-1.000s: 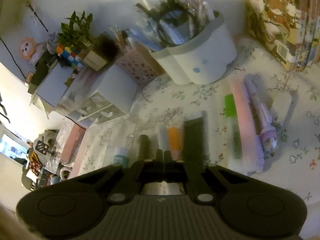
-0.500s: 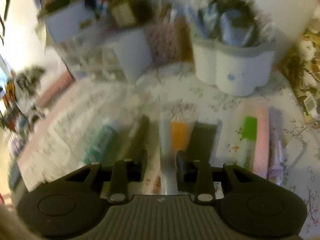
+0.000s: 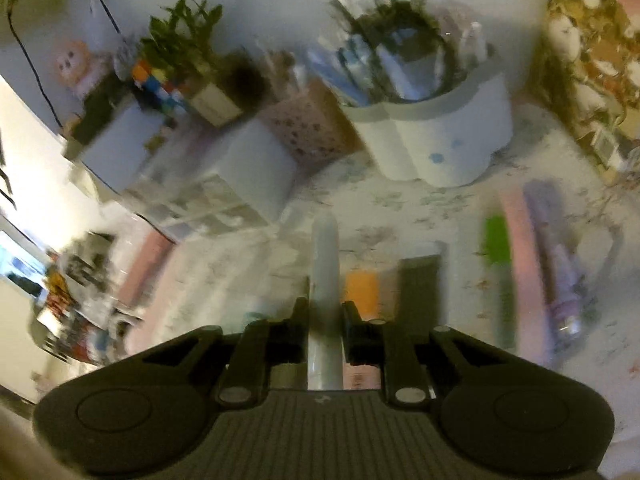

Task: Organize stationery
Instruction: 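Place the translucent tube into the clear box with the right gripper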

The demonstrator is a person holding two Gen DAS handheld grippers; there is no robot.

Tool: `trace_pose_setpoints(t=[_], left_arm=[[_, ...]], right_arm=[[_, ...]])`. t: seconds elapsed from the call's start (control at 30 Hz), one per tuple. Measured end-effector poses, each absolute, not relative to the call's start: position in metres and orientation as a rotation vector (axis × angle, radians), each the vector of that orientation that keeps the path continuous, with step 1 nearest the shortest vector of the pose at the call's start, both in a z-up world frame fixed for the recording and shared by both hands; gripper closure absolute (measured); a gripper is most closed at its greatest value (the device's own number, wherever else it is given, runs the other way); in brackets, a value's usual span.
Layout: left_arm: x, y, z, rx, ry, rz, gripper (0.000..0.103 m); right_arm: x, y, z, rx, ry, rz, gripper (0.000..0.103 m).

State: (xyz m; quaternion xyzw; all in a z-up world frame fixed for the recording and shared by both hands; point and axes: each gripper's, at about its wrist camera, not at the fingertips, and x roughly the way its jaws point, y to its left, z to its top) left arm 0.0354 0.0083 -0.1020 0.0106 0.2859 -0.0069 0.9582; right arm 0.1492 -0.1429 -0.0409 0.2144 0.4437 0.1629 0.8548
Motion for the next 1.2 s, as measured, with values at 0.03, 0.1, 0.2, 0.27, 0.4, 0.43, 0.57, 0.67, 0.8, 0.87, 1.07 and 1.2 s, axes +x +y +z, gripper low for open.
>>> trace_pose_setpoints(t=[0.03,0.1,0.2,0.27,0.4,0.43,0.57,0.67,0.8,0.87,1.07,1.2], left_arm=[[0.036,0.008,-0.102,0.022,0.58,-0.014,0.031],[0.036,0.008,-0.102,0.022,0.58,-0.014,0.031],[0.036,0.009,-0.102,0.023,0.58,-0.015,0.031],[0.036,0.009,-0.102,0.022,0.58,-0.015,0.031],[0.036,0.009,-0.102,0.022,0.58,-0.015,0.03],[0.036,0.009,-0.102,0.022,0.58,-0.015,0.03],[0.036,0.008,-0.102,0.023,0.58,-0.016,0.03],[0.036,0.008,-0.102,0.022,0.58,-0.015,0.03],[0.035,0.008,-0.102,0.022,0.58,-0.016,0.03],[0.036,0.009,-0.102,0.022,0.579,-0.017,0.03],[0.037,0.009,-0.102,0.023,0.58,-0.017,0.03],[0.037,0.009,-0.102,0.022,0.579,-0.019,0.03]], right_arm=[[0.149,-0.14,-0.039,0.47,0.933,0.352,0.087],[0.151,-0.13,-0.037,0.493,0.938,0.373,0.087],[0.154,-0.116,-0.039,0.508,0.97,0.393,0.087],[0.156,-0.107,-0.042,0.514,0.99,0.388,0.087],[0.162,-0.093,-0.05,0.494,1.016,0.36,0.087],[0.163,-0.089,-0.051,0.474,1.012,0.342,0.087],[0.163,-0.077,-0.054,0.415,1.003,0.337,0.087],[0.165,-0.072,-0.056,0.38,1.002,0.314,0.087],[0.17,-0.069,-0.062,0.373,1.037,0.296,0.087],[0.171,-0.069,-0.063,0.377,1.047,0.295,0.086],[0.166,-0.071,-0.062,0.385,1.074,0.329,0.086],[0.163,-0.09,-0.059,0.467,1.053,0.356,0.086]])
